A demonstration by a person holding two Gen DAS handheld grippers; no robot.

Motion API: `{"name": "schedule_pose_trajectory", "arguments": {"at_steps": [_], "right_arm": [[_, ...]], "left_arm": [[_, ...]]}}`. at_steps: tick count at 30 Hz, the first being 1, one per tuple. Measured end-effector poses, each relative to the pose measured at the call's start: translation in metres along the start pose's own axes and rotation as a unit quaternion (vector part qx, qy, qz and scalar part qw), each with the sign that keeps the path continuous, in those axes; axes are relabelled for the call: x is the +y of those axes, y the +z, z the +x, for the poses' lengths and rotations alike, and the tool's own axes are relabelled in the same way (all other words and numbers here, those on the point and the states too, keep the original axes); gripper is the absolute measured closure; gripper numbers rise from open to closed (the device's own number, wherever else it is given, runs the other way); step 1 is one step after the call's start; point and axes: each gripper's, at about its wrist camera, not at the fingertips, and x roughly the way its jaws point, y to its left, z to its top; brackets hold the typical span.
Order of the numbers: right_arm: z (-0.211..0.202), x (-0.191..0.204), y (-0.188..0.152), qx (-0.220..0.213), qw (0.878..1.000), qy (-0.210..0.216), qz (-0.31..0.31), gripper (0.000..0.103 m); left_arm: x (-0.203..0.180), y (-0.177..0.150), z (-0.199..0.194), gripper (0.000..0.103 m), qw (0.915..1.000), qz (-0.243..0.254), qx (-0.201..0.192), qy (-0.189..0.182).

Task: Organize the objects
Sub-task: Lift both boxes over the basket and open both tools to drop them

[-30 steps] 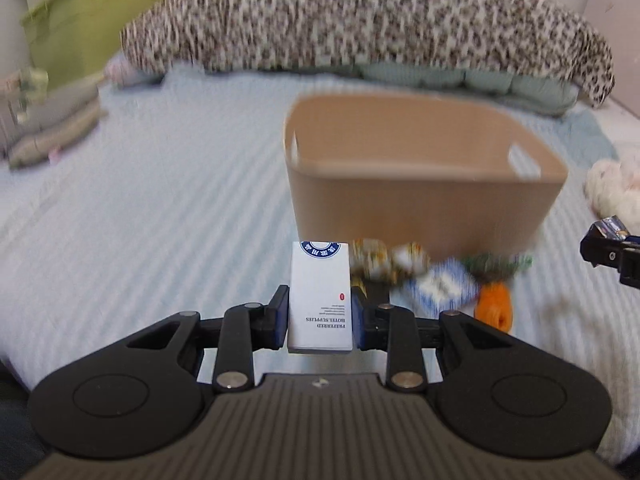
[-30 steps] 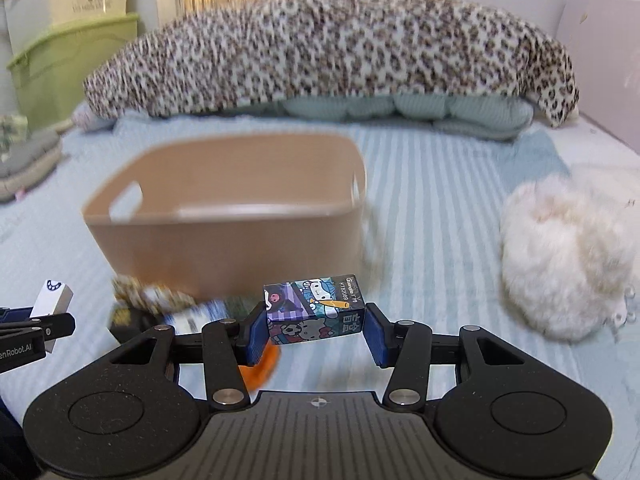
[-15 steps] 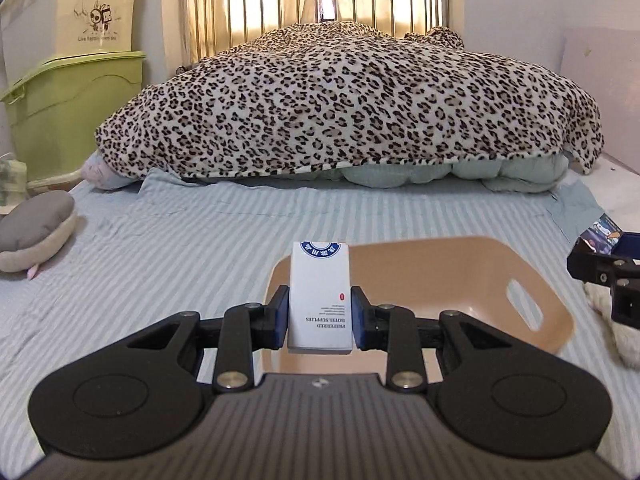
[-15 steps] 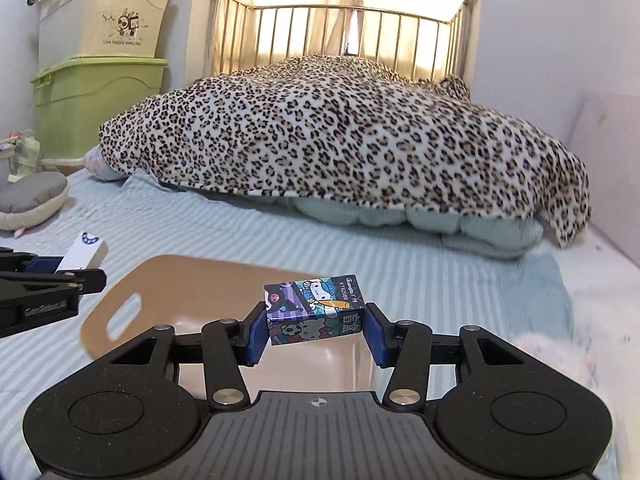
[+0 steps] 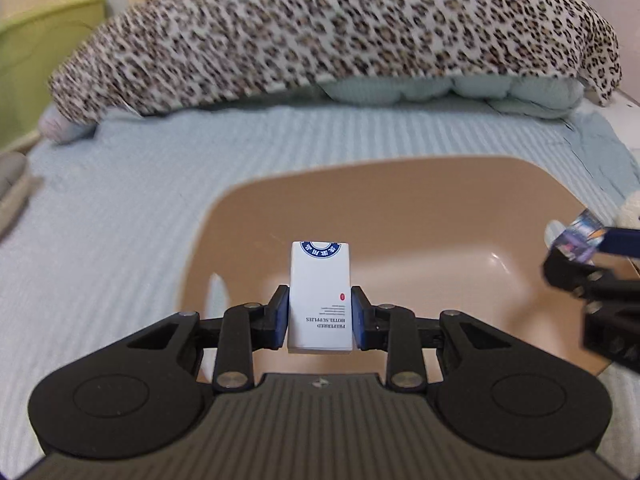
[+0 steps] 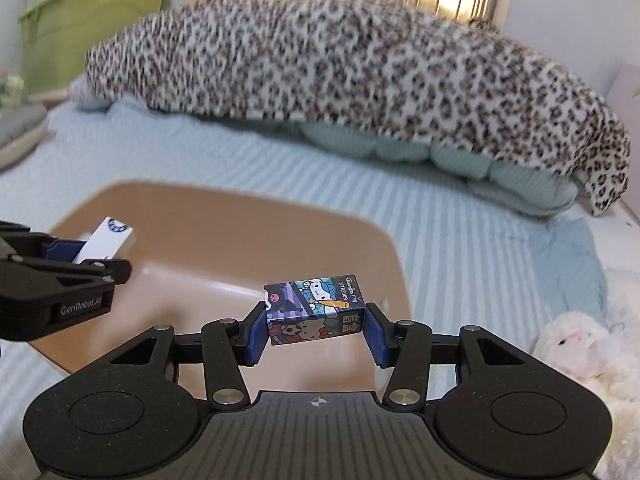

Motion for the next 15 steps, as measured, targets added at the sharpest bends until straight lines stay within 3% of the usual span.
{"name": "schedule_pose_trajectory", "arguments": {"at_steps": [5, 6, 8, 11, 13, 15], "right_arm": [[0.012, 0.003, -0.011, 0.018, 1.000, -0.004, 0.001, 0.047], [0.012, 0.002, -0.013, 0.019, 1.000, -0.003, 0.003, 0.047], [0.008, 0.001, -0.014, 0.016, 1.000, -0.004, 0.010, 0.042], [-0.008, -0.003, -0.015, 0.003, 1.000, -0.006, 0.017, 0.025], [-0.022, -0.005, -0.014, -0.008, 1.000, -0.010, 0.018, 0.020], [-0.037, -0.008, -0.014, -0.016, 1.000, -0.014, 0.019, 0.010]], "left_arm": [[-0.006, -0.010, 0.003, 0.066, 0.9995, 0.027, 0.009, 0.015], [-0.006, -0.009, 0.001, 0.061, 0.9995, 0.027, 0.011, 0.012], [-0.006, -0.009, -0.006, 0.030, 0.9996, 0.026, 0.011, 0.007], [-0.008, -0.007, -0.027, 0.017, 0.9994, 0.029, -0.014, 0.014], [-0.010, -0.007, -0.044, 0.011, 0.9987, 0.037, -0.027, 0.022], [-0.009, -0.009, -0.060, 0.010, 0.9983, 0.036, -0.037, 0.025]]}}
